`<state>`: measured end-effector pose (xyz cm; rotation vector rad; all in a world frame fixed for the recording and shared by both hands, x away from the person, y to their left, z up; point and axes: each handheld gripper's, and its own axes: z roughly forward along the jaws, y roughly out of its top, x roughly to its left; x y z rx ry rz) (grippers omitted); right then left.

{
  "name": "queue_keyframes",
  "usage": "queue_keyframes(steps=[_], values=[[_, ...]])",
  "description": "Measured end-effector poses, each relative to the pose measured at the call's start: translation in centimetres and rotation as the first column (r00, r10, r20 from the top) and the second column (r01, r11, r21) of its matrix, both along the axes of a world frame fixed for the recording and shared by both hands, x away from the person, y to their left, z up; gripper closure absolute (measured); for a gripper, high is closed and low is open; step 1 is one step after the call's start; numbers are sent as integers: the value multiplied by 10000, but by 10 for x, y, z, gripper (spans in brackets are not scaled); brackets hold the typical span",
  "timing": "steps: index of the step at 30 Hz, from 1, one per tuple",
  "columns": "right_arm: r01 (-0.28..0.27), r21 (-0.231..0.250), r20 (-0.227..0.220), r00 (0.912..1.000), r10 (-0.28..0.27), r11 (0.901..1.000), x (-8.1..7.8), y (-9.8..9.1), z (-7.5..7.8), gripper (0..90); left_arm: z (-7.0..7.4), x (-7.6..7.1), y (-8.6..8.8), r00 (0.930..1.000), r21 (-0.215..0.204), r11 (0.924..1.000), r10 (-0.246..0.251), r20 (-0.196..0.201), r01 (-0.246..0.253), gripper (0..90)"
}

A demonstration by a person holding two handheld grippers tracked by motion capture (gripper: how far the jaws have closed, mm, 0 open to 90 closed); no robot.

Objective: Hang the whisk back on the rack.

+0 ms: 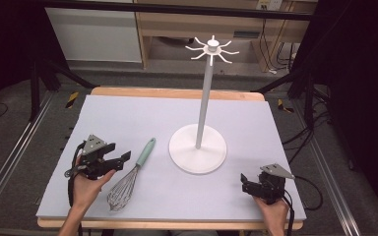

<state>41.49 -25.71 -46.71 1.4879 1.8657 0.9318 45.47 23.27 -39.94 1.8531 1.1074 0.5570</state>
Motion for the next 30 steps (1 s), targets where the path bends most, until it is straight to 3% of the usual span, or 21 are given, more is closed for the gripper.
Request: queue_keyframes(steps=[6, 19, 27, 30], values=[[46, -15, 18, 10000, -46, 10000, -2, -2, 0, 99, 6, 15, -13, 9998, 358, 9992, -150, -122, 154, 328], [8, -53, -40, 10000, -9, 10000, -1, -2, -1, 100, 7, 29, -30, 9974, 963, 9942, -431, -573, 485, 341], [-30, -84, -50, 10000, 30, 10000, 0, -2, -1, 100, 3, 38, -40, 9927, 1567, 9852, -534, -1084, 701, 352], [-9, -122, -58, 10000, 8, 9999, -1, -2, 0, 100, -1, 43, -43, 9877, 1949, 9775, -515, -1478, 801, 356]])
